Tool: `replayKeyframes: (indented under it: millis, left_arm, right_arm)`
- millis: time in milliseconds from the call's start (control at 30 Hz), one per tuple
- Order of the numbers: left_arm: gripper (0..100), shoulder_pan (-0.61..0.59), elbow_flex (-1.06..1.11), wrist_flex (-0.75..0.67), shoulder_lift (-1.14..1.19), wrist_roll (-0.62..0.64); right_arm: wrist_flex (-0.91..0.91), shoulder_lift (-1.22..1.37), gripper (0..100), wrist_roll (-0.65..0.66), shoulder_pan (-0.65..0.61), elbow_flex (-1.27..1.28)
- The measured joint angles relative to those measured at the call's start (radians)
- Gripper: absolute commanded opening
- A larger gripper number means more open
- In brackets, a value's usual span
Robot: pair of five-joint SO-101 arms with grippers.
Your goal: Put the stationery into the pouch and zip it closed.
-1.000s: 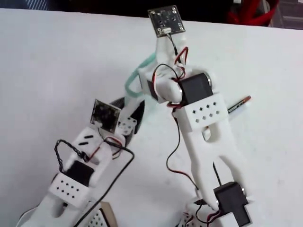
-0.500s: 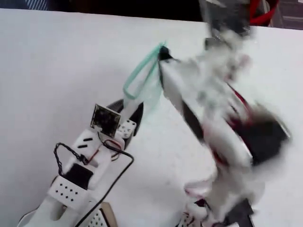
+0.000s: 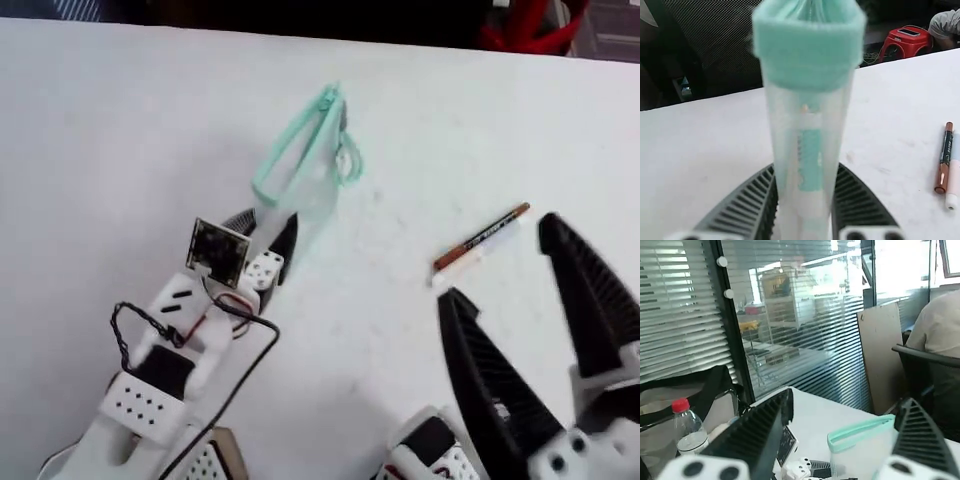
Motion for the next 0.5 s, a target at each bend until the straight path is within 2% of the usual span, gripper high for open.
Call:
replayKeyframes:
  millis: [500]
  left_arm:
    - [18,-0.005,0.012,0.0,-0.012,-0.003]
  right_arm:
    - [-0.015,-0.057,31.9,-0.002,-0.002,0.074]
